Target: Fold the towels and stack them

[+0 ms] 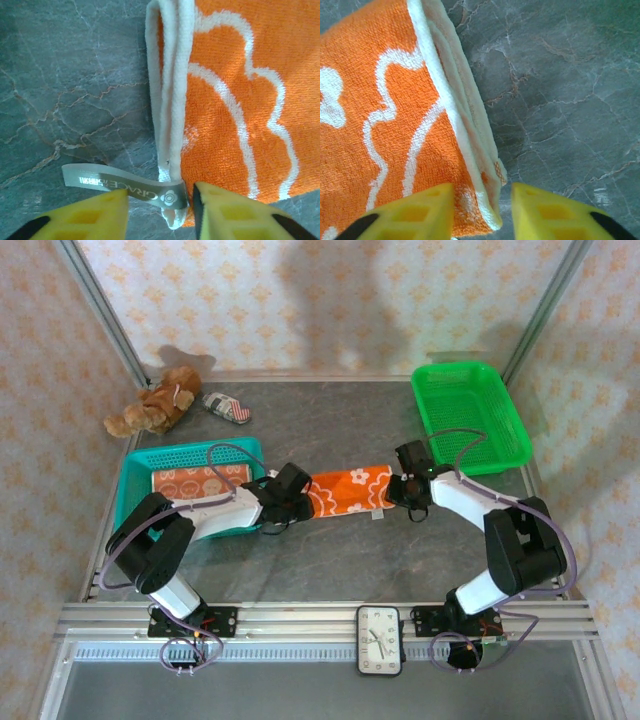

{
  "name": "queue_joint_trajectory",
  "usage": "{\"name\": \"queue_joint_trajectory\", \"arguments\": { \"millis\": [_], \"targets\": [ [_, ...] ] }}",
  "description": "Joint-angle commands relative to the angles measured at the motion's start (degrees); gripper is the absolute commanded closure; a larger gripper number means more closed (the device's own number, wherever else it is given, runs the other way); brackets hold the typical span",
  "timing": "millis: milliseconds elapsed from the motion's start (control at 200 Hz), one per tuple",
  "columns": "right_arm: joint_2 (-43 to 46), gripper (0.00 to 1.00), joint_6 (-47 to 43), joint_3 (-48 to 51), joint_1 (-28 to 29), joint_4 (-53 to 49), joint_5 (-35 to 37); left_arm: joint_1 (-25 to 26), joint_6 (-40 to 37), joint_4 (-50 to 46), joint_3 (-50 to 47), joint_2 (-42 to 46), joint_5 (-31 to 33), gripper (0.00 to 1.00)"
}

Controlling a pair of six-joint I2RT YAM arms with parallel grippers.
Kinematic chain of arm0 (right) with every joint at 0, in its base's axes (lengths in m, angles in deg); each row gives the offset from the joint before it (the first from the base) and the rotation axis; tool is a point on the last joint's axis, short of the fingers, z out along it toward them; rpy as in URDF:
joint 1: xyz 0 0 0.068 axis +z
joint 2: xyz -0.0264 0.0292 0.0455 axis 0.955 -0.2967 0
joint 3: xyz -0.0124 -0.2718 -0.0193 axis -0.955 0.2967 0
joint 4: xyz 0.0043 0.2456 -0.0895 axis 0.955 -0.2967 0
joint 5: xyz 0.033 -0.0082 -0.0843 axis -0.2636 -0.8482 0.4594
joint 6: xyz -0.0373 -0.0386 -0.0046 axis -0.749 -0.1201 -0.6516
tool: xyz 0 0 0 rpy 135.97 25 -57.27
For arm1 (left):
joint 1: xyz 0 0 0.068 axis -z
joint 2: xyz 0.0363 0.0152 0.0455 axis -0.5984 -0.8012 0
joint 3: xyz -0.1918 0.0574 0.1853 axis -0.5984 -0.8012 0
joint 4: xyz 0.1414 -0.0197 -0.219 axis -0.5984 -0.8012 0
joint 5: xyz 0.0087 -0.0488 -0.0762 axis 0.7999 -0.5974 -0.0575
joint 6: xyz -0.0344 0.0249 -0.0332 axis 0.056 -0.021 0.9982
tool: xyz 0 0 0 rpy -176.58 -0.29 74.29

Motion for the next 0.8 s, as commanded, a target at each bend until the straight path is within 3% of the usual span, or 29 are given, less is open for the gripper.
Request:
{"name": "queue_joint_trajectory", "arguments": {
  "millis": [0,65,350,465,641,716,796],
  "targets": [
    [2.23,0.56,-0.62,-0.66,0.25,1.01,2.16,0.08,-0.23,-1.41,2.57,0.17,2.95,0.55],
    [3.39,0.51,-0.52,-0.92,0.26,1.01,2.16,-0.02,-0.76,-2.14,4.09,-0.53,4.05,0.55],
    [5.56,0.48,-0.33,-2.14,0.21,0.9,0.96,0.04,-0.98,-4.14,9.97,-8.09,8.01,0.54],
    [5.9,0.45,-0.17,-2.25,0.21,1.07,0.58,0.07,-1.11,-5.5,11.46,-10.97,9.7,0.49],
    [6.21,0.41,0.16,-1.87,0.25,1.71,0.13,0.72,-1.05,-4.61,13.64,-15.65,8.52,0.47],
    [6.45,0.39,0.32,-1.89,0.22,1.88,0.35,1.26,-0.82,-5.16,15.04,-17.9,8.8,0.52],
    [6.91,0.33,0.54,-1.89,0.26,1.98,0.65,1.49,-0.64,-5.6,15.84,-19.62,8.72,0.71]
  ]
}}
